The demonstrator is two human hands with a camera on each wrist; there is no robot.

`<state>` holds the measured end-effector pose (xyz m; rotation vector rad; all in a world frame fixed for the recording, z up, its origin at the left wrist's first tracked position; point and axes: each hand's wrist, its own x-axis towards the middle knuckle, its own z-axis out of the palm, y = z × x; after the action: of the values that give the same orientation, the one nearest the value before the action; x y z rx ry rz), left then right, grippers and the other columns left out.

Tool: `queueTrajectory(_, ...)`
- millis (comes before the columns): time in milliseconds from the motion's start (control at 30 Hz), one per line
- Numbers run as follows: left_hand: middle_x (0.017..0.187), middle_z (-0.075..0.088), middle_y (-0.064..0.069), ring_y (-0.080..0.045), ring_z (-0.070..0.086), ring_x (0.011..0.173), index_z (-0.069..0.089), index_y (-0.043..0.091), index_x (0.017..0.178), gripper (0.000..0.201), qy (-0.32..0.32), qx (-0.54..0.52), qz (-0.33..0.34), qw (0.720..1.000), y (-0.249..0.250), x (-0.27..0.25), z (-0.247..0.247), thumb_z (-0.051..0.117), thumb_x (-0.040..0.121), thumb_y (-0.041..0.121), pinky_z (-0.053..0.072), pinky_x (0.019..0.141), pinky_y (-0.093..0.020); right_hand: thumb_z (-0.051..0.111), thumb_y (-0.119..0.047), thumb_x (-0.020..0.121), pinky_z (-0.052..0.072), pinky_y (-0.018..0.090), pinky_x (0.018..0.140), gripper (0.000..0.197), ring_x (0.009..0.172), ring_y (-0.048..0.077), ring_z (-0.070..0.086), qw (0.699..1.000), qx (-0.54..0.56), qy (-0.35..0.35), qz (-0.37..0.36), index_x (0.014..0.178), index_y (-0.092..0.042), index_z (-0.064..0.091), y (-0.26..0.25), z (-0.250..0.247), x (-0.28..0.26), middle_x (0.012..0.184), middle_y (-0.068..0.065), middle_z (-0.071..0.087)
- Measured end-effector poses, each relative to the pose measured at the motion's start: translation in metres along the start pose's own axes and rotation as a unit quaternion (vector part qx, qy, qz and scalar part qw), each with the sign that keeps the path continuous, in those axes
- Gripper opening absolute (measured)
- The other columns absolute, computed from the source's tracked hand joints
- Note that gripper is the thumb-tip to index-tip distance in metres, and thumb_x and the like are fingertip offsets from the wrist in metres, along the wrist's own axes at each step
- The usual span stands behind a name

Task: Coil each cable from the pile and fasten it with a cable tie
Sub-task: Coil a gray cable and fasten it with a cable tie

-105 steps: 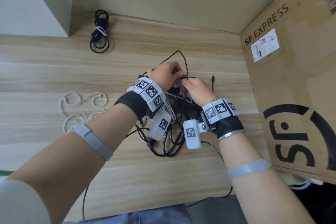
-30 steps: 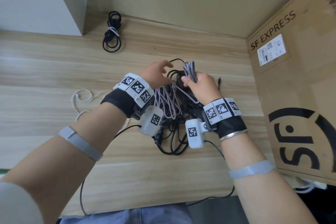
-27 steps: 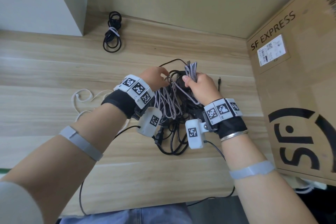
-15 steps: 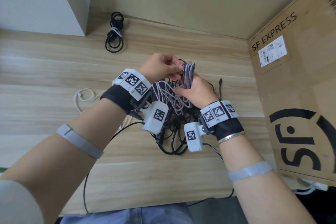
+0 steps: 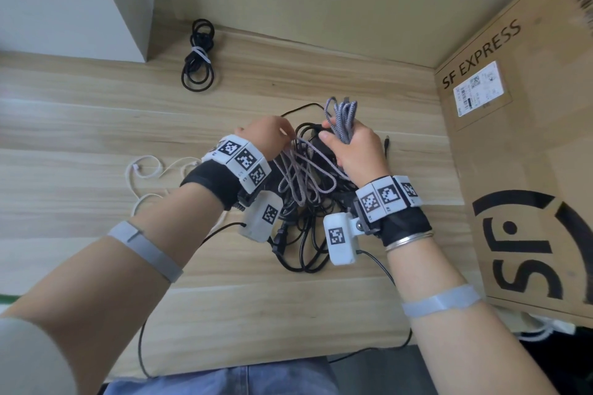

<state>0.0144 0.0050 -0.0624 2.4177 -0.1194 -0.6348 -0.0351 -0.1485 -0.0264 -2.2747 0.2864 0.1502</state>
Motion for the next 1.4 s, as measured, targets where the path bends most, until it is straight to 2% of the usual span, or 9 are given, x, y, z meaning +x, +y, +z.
queueTrajectory(167,0.070,0.061,0.008,-0.004,0.055,0.059,0.059,0.019,0.082,0.020,0.011,-0.158,0.064,0.985,0.009,0.003,-0.006,0.046,0.093,0.007,0.047,0.065,-0.025,0.073,-0.037,0.078,0.033,0.016,0.064,0.038,0.076,0.009,0.050,0.990,-0.111,-0.083,0.023,0.109,-0.017,0.064,-0.009,-0.001,-0.009,0.082,-0.007,0.057)
queueTrajectory(333,0.076,0.065,0.007,0.002,0.064,0.059,0.057,0.020,0.076,0.022,-0.009,-0.261,0.109,0.959,0.011,-0.002,-0.009,0.051,0.092,0.006,0.051,0.065,-0.016,0.071,-0.035,0.079,0.034,0.021,0.063,0.029,0.078,0.016,0.057,0.988,-0.133,-0.073,0.034,0.096,-0.011,0.070,-0.010,0.003,-0.008,0.082,0.002,0.066)
queueTrajectory(467,0.093,0.059,0.005,-0.015,0.060,0.084,0.062,0.015,0.099,0.013,0.023,-0.169,0.088,0.981,0.007,0.000,-0.008,0.053,0.091,0.011,0.048,0.078,-0.028,0.062,-0.030,0.087,0.033,0.024,0.062,0.028,0.086,0.025,0.060,0.992,-0.105,-0.063,0.029,0.095,-0.004,0.068,-0.007,-0.002,-0.005,0.091,0.012,0.069)
queueTrajectory(600,0.114,0.060,-0.001,-0.020,0.059,0.103,0.059,0.019,0.115,0.026,-0.069,-0.056,0.027,0.996,-0.001,0.001,-0.005,0.056,0.090,0.026,0.045,0.084,-0.028,0.051,-0.028,0.094,0.038,0.027,0.071,0.030,0.093,0.029,0.058,0.997,-0.063,-0.026,0.025,0.101,-0.001,0.062,-0.007,-0.007,-0.002,0.098,0.016,0.065)
queueTrajectory(800,0.079,0.067,0.000,-0.011,0.058,0.066,0.062,0.015,0.098,0.012,-0.041,-0.087,0.027,0.995,0.000,0.001,-0.001,0.054,0.091,0.022,0.044,0.058,-0.019,0.052,-0.036,0.093,0.044,0.023,0.066,0.029,0.064,0.008,0.057,0.997,-0.055,-0.045,0.030,0.091,-0.009,0.063,-0.008,-0.006,-0.003,0.076,0.004,0.067)
queueTrajectory(1000,0.065,0.058,0.007,0.004,0.052,0.048,0.055,0.019,0.086,0.014,-0.010,-0.210,0.100,0.973,0.013,-0.004,-0.010,0.053,0.092,0.031,0.045,0.062,-0.024,0.064,-0.028,0.086,0.031,0.004,0.051,0.024,0.069,0.007,0.047,0.991,-0.085,-0.105,0.016,0.073,-0.034,0.045,-0.006,0.002,-0.006,0.070,-0.016,0.051)
queueTrajectory(1100,0.068,0.057,0.001,-0.010,0.054,0.056,0.052,0.015,0.090,0.016,-0.025,-0.269,0.081,0.959,0.014,-0.005,-0.010,0.050,0.093,0.030,0.048,0.063,-0.026,0.056,-0.024,0.091,0.038,0.022,0.064,0.018,0.079,0.019,0.058,0.994,-0.064,-0.090,0.022,0.109,-0.021,0.054,-0.004,0.004,-0.005,0.085,-0.001,0.061)
queueTrajectory(1267,0.069,0.055,-0.002,-0.015,0.056,0.064,0.053,0.014,0.089,0.005,-0.043,-0.333,0.039,0.941,0.009,-0.007,-0.007,0.056,0.090,0.012,0.057,0.076,-0.037,0.047,-0.044,0.093,0.036,0.027,0.064,0.028,0.062,0.012,0.050,0.998,0.004,-0.057,0.032,0.070,-0.029,0.047,-0.001,-0.001,-0.008,0.063,-0.006,0.051)
queueTrajectory(1400,0.072,0.052,-0.001,-0.013,0.058,0.066,0.053,0.012,0.092,0.008,-0.037,-0.345,0.051,0.937,0.016,-0.010,-0.008,0.059,0.088,0.009,0.057,0.069,-0.031,0.062,-0.041,0.085,0.035,0.010,0.063,0.014,0.074,-0.003,0.052,0.991,0.016,-0.127,0.026,0.097,-0.035,0.060,-0.009,0.001,-0.013,0.079,-0.019,0.056)
